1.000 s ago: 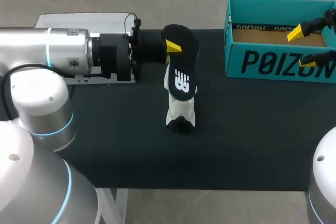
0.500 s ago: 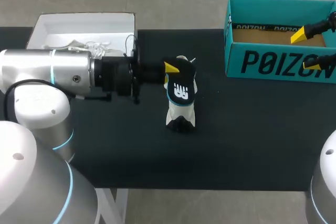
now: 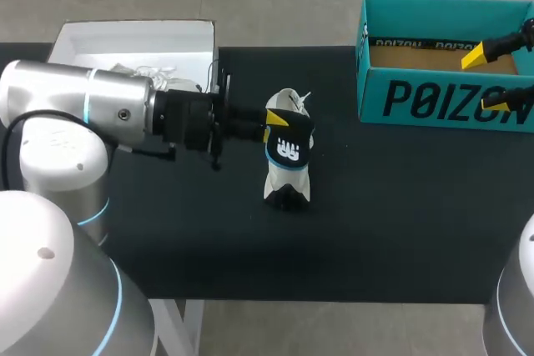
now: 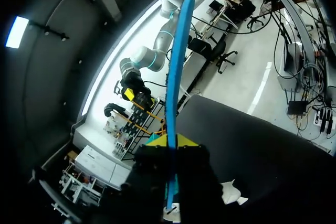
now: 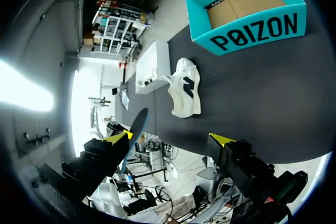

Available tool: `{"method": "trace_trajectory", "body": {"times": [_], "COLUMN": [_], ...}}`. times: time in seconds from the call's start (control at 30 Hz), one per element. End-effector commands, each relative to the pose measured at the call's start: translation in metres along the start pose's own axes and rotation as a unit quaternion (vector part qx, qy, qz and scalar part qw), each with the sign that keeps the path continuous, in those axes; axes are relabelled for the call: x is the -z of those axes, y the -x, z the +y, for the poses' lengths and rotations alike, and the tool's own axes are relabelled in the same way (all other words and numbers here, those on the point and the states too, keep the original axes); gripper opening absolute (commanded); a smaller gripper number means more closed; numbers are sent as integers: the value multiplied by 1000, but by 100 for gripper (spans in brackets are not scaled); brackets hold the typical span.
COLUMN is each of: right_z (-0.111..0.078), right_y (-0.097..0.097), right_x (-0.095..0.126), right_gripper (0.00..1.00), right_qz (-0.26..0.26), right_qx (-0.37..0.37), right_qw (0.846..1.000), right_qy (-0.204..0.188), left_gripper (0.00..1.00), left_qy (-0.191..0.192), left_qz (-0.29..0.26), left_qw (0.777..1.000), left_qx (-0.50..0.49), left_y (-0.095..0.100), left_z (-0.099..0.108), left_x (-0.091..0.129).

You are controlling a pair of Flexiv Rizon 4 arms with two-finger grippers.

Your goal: Take the shoe out of the shoebox, open the shoe tongue, remove and reinsert the insole, then place the shoe into the shoebox

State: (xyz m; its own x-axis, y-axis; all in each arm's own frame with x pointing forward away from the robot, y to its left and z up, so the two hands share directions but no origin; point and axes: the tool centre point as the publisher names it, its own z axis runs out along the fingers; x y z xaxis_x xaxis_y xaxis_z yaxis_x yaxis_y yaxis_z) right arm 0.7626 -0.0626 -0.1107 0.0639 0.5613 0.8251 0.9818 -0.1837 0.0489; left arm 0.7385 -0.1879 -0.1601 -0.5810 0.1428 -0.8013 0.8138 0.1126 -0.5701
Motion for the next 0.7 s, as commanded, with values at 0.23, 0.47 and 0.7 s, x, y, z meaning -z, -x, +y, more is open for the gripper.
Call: {"method": "trace_trajectory", "body": {"times": [0.23,0.47,0.7], "right_z": [-1,-1,-1], "right_y": [0,0,0], "right_x": [0,0,0], "right_gripper": [100,100,100], "right_qz": [-1,-1,-1], "right_qx": [-1,-1,-1], "right_qw": [1000,1000,1000], "right_qy": [1,1,1], "left_gripper": [0,0,0], "left_qy": [-46,-75,-75], "left_qz": [5,25,25], "left_qw": [996,994,994], "left_qx": [70,74,74], "left_y": [-40,-43,-43], "left_z": [61,68,68], "left_x": [-21,-36,-36]}}
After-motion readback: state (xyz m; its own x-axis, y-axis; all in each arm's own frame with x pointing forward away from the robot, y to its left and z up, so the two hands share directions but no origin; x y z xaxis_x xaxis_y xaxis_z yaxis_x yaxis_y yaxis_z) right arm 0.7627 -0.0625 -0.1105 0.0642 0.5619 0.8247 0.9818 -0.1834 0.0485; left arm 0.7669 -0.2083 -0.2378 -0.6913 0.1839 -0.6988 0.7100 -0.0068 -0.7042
